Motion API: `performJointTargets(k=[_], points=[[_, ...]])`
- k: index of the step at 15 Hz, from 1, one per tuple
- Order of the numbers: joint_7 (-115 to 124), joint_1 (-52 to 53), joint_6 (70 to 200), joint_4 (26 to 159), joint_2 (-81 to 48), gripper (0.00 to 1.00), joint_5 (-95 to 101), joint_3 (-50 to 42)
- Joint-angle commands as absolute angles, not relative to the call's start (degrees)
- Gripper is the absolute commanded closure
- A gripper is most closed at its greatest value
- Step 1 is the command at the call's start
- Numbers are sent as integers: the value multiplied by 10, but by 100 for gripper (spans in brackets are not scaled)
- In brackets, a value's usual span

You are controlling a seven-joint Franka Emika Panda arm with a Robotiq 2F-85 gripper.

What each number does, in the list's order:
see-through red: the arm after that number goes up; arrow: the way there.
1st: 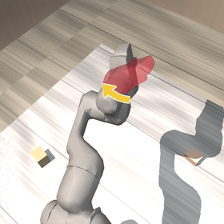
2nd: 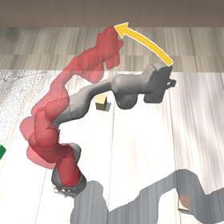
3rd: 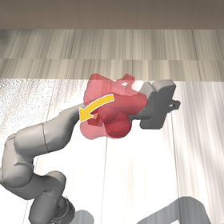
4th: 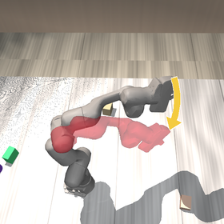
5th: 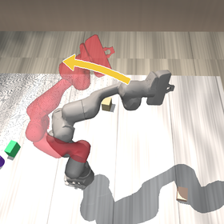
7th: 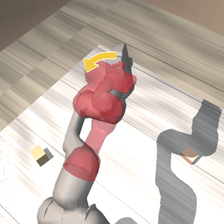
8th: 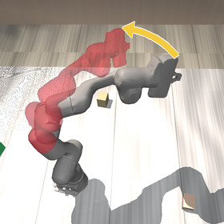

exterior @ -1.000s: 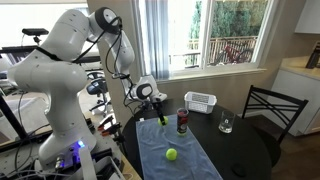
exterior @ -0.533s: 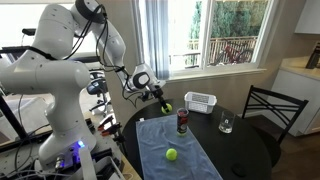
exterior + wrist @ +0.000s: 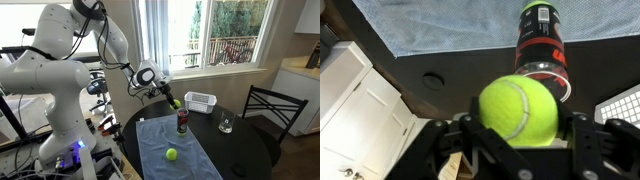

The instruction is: Put one tennis ball in the black container.

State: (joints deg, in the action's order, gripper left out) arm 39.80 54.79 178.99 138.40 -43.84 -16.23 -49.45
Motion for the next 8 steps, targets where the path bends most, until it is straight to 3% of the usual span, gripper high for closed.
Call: performJointTargets(k=[1, 8], points=[[392, 507, 1790, 1361, -436, 57, -178, -483], [392, 399, 1782, 1274, -455, 57, -171, -415]])
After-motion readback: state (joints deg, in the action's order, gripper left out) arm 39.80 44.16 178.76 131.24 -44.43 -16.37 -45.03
